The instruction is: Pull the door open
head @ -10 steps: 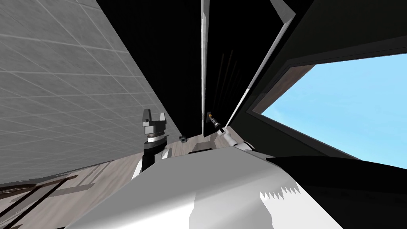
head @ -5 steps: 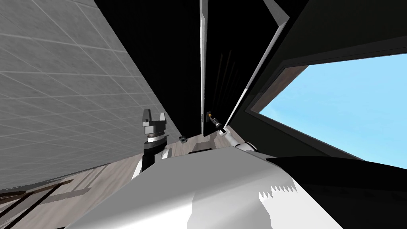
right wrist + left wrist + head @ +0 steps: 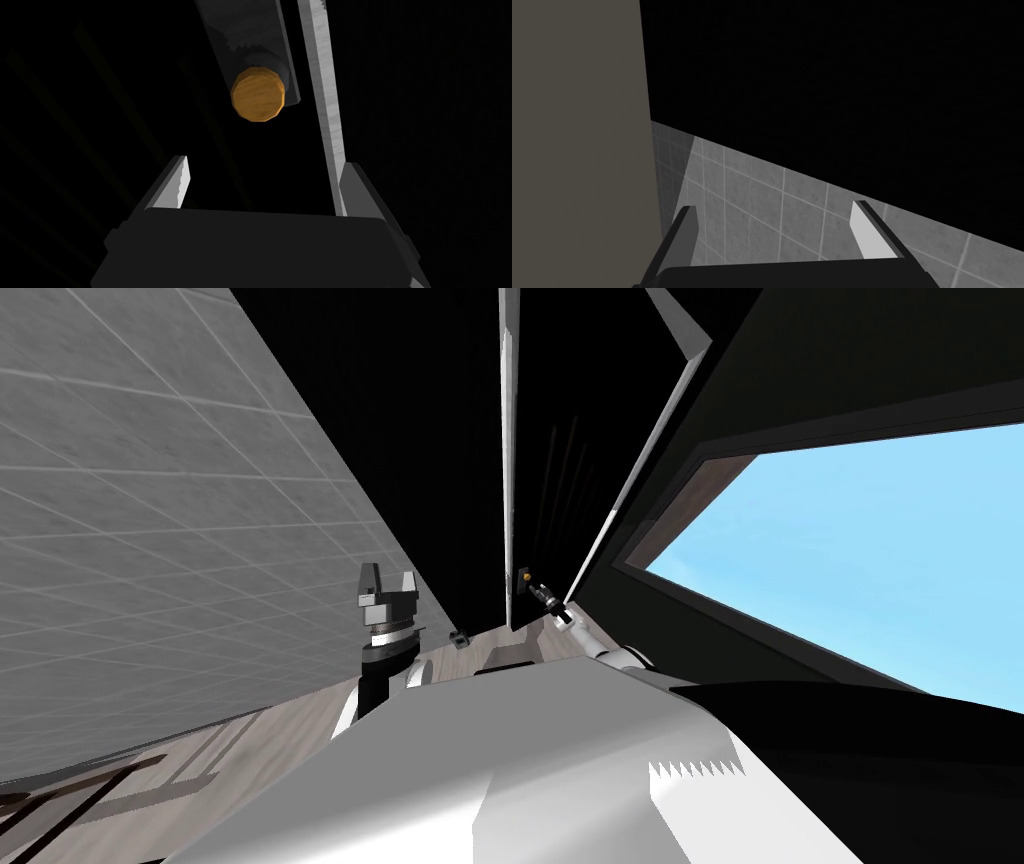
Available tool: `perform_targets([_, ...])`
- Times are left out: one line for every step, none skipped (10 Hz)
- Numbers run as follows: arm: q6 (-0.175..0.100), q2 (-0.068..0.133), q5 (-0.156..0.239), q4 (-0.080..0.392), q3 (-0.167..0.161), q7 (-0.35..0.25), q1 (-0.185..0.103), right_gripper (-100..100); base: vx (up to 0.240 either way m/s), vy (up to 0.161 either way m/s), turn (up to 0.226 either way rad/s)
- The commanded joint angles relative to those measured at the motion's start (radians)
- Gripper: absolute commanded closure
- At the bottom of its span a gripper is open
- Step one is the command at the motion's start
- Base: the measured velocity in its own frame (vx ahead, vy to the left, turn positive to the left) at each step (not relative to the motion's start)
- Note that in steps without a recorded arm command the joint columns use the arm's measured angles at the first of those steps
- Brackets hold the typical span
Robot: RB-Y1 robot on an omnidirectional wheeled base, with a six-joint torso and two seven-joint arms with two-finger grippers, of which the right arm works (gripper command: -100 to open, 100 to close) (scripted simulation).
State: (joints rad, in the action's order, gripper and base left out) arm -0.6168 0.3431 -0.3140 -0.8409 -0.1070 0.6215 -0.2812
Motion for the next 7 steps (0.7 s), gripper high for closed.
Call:
perform_targets([-0.005, 0.012, -0.02, -0.009, 0.0, 0.045, 0.009, -100, -0.014, 0.019, -0.049])
perform_targets([-0.011, 0.022, -0.035, -0.012, 0.001, 0.074, 0.014, -100, -0.02, 0.022, -0.057])
perform_targets([-0.016, 0.031, -0.05, -0.015, 0.001, 0.103, 0.018, -100, -0.021, 0.028, -0.066])
perform_targets([-0.02, 0.038, -0.062, -0.017, 0.001, 0.125, 0.022, -100, -0.022, 0.032, -0.059])
perform_targets([-0.025, 0.045, -0.073, -0.02, 0.002, 0.145, 0.025, -100, -0.018, 0.027, -0.047])
perform_targets([-0.028, 0.05, -0.081, -0.021, 0.002, 0.158, 0.028, -100, -0.009, 0.022, -0.036])
perform_targets([-0.032, 0.057, -0.092, -0.023, 0.002, 0.177, 0.031, -100, -0.01, 0.019, -0.037])
